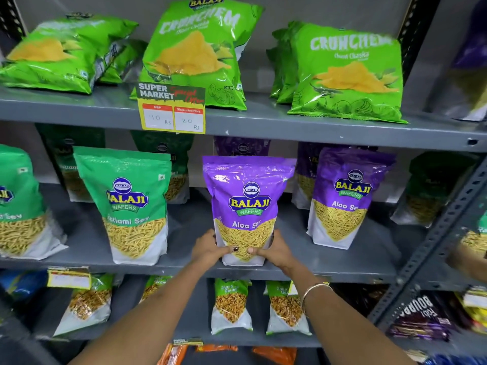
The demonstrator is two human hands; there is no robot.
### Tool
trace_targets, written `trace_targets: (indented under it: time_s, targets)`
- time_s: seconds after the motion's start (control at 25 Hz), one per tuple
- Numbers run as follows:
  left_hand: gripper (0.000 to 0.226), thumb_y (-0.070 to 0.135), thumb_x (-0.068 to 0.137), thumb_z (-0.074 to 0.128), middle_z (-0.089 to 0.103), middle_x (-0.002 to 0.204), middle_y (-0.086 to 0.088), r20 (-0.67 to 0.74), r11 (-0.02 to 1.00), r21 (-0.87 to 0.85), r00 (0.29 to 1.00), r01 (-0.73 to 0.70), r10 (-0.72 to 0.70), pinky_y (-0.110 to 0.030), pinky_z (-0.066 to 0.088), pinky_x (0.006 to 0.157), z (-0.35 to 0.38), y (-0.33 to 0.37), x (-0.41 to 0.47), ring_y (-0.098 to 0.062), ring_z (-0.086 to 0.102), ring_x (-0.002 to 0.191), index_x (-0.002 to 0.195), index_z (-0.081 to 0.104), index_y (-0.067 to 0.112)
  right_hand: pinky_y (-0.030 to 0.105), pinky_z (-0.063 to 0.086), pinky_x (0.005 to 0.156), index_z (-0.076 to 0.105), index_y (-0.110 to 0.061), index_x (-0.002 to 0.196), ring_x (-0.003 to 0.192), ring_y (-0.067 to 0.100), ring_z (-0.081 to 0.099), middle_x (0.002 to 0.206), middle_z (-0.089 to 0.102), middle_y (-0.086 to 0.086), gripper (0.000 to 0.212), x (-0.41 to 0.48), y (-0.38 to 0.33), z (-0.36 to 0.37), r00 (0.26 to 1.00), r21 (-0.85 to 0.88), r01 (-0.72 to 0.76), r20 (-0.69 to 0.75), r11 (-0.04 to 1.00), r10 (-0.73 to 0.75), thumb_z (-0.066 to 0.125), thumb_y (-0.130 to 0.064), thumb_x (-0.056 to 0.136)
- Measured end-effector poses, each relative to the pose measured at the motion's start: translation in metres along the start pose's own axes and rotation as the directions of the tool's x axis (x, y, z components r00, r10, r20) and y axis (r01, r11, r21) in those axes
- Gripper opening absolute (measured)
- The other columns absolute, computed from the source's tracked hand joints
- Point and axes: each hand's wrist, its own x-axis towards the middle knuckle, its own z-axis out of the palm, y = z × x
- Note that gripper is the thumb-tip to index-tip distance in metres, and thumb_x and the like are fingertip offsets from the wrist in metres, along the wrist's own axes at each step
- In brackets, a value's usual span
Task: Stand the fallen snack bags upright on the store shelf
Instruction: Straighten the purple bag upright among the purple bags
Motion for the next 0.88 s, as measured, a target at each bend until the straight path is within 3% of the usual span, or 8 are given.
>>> trace_targets:
  time_s: [0.08, 0.4, 0.56, 0.64, 0.68, 0.76, 0.84, 0.88]
  targets:
    - [0.061, 0.032, 0.058, 0.084, 0.07, 0.112, -0.011, -0.009, 1.0, 0.014, 1.0, -0.003, 0.003, -0.043, 0.053, 0.092, 0.001, -0.001, -0.004, -0.029, 0.064, 0.105, 0.108, 0.06, 0.006, 0.015, 0.043, 0.078, 0.038, -0.002, 0.128, 0.107, 0.014, 0.048, 0.107, 0.05, -0.003, 0.069, -0.004, 0.0, 0.0, 1.0, -0.002, 0.012, 0.013, 1.0, -0.012, 0.076, -0.002, 0.07]
    - [0.058, 0.03, 0.061, 0.083, 0.069, 0.115, -0.012, -0.024, 1.0, 0.006, 1.0, -0.013, 0.013, -0.043, 0.051, 0.094, 0.003, -0.003, -0.008, -0.029, 0.063, 0.108, 0.108, 0.059, 0.008, 0.025, 0.038, 0.088, 0.034, -0.002, 0.129, 0.107, 0.012, 0.044, 0.114, 0.046, 0.001, 0.072, -0.003, 0.005, -0.001, 0.999, -0.025, -0.024, 0.023, 0.999, 0.024, 0.076, -0.007, 0.071]
    - [0.063, 0.031, 0.065, 0.08, 0.063, 0.123, -0.012, 0.048, 0.996, 0.089, 0.999, -0.011, 0.007, -0.04, 0.049, 0.095, -0.003, -0.002, -0.005, -0.03, 0.059, 0.114, 0.116, 0.052, 0.006, 0.03, 0.04, 0.098, 0.032, -0.004, 0.13, 0.122, 0.02, 0.045, 0.124, 0.046, 0.004, 0.078, 0.007, 0.011, -0.001, 0.999, -0.057, -0.043, 0.025, 0.997, 0.044, 0.08, -0.013, 0.068]
    - [0.062, 0.032, 0.067, 0.078, 0.062, 0.113, -0.011, 0.112, 0.972, 0.23, 0.991, 0.041, -0.069, -0.035, 0.05, 0.081, -0.008, -0.001, -0.006, -0.028, 0.061, 0.105, 0.114, 0.05, 0.005, 0.039, 0.037, 0.109, 0.027, -0.006, 0.134, 0.133, 0.026, 0.038, 0.139, 0.04, 0.011, 0.09, 0.007, 0.013, -0.006, 0.997, -0.088, -0.073, 0.004, 0.993, 0.074, 0.083, -0.023, 0.064]
    - [0.053, 0.032, 0.07, 0.076, 0.06, 0.101, -0.01, 0.17, 0.938, 0.337, 0.975, 0.08, -0.144, -0.031, 0.048, 0.068, -0.01, 0.001, -0.008, -0.025, 0.063, 0.089, 0.108, 0.05, 0.005, 0.042, 0.034, 0.112, 0.023, -0.005, 0.138, 0.137, 0.028, 0.033, 0.145, 0.034, 0.012, 0.097, 0.004, 0.013, -0.01, 0.997, -0.099, -0.079, -0.011, 0.992, 0.078, 0.083, -0.026, 0.064]
    - [0.031, 0.035, 0.082, 0.063, 0.057, 0.082, -0.005, 0.375, 0.82, 0.553, 0.833, 0.151, -0.406, -0.026, 0.044, 0.056, -0.011, 0.014, -0.018, -0.015, 0.056, 0.064, 0.091, 0.049, 0.008, 0.042, 0.032, 0.114, 0.016, -0.003, 0.143, 0.14, 0.028, 0.029, 0.149, 0.028, 0.014, 0.106, 0.001, 0.016, -0.025, 0.995, -0.14, -0.089, -0.056, 0.986, 0.082, 0.082, -0.03, 0.064]
    - [0.029, 0.039, 0.09, 0.049, 0.061, 0.085, -0.003, 0.545, 0.731, 0.678, 0.612, 0.08, -0.573, -0.028, 0.051, 0.072, 0.003, 0.032, -0.025, -0.016, 0.062, 0.08, 0.088, 0.053, 0.01, 0.044, 0.036, 0.111, 0.022, -0.003, 0.141, 0.136, 0.03, 0.036, 0.146, 0.036, 0.014, 0.114, -0.001, 0.021, -0.05, 0.987, -0.126, -0.097, -0.142, 0.987, 0.079, 0.085, -0.042, 0.055]
    - [0.032, 0.037, 0.092, 0.046, 0.063, 0.094, -0.005, 0.599, 0.744, 0.667, 0.572, 0.032, -0.561, -0.033, 0.051, 0.084, 0.014, 0.041, -0.027, -0.019, 0.063, 0.093, 0.099, 0.056, 0.007, 0.044, 0.038, 0.109, 0.026, -0.001, 0.138, 0.133, 0.031, 0.041, 0.142, 0.042, 0.015, 0.113, -0.001, 0.024, -0.066, 0.976, -0.15, -0.119, -0.202, 0.982, 0.087, 0.086, -0.045, 0.052]
